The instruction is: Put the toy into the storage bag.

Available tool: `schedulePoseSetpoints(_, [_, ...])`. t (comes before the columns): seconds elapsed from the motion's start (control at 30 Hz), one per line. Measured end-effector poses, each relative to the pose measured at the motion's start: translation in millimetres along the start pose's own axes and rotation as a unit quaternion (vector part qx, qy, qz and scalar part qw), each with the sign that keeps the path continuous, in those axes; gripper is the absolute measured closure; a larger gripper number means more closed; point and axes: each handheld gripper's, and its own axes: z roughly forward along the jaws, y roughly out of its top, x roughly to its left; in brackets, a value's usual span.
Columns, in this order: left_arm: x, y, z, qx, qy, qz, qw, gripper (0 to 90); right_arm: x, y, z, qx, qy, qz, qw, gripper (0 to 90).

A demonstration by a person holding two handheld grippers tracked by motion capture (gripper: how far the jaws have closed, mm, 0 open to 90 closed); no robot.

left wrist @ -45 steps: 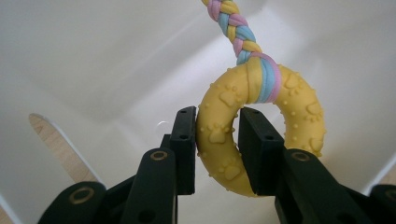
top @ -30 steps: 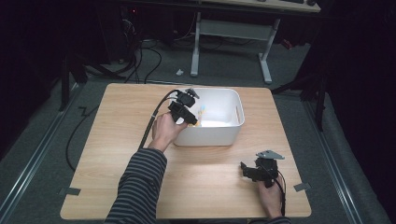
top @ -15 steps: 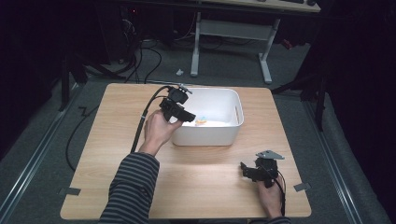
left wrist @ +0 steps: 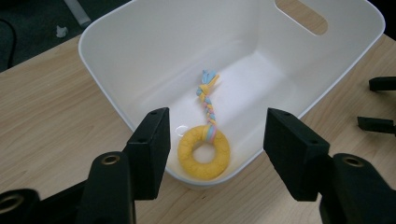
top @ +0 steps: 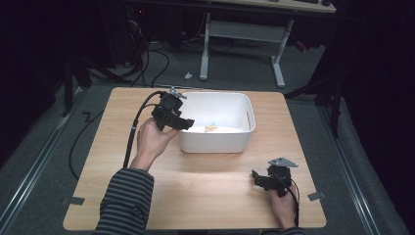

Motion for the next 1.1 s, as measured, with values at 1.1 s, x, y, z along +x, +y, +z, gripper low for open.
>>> schedulePoseSetpoints(1.1, [24.6,-45.2,-56.5,-0.046,0.024,-0.036,0.998,41.6,0.4,-0.3,-0.3,0.0,0.004,-0.003,1.0,15.2])
